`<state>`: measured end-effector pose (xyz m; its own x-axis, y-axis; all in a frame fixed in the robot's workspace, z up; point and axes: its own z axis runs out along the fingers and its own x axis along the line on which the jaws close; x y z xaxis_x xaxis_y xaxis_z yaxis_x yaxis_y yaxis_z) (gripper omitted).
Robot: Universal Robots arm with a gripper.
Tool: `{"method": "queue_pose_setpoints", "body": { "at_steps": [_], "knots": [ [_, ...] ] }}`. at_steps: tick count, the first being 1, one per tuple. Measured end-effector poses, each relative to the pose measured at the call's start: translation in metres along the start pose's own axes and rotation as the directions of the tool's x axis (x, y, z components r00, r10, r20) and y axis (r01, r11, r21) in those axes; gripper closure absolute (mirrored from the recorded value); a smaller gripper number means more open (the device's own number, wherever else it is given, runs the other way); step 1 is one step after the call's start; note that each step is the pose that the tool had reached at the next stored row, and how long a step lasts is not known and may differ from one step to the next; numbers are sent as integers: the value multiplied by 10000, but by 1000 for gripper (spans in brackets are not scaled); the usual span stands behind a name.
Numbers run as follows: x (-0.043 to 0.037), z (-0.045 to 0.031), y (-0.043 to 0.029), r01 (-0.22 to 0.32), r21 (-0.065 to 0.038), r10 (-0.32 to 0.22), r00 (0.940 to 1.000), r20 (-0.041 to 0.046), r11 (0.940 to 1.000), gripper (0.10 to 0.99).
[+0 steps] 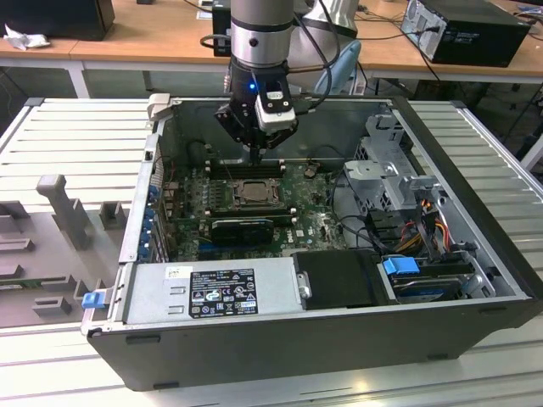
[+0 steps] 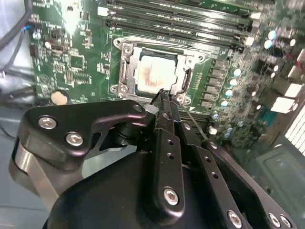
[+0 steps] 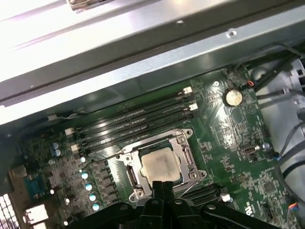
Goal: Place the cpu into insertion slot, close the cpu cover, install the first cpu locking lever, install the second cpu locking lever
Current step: 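Install the first cpu locking lever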
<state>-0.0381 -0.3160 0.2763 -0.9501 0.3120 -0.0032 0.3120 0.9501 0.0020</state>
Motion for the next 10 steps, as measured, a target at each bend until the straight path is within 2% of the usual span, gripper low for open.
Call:
{"method": "queue_pose_setpoints", "body": {
  "at_steps": [3,5,8,10],
  "knots": [
    [0,5,0,610,4,-610,9981,-22,9981,980],
    [0,11,0,1332,7,-1332,9911,-44,9911,980],
    [0,14,0,1880,7,-1880,9822,-50,9822,980],
    [0,15,0,2320,4,-2320,9727,-51,9727,980]
  ]
}}
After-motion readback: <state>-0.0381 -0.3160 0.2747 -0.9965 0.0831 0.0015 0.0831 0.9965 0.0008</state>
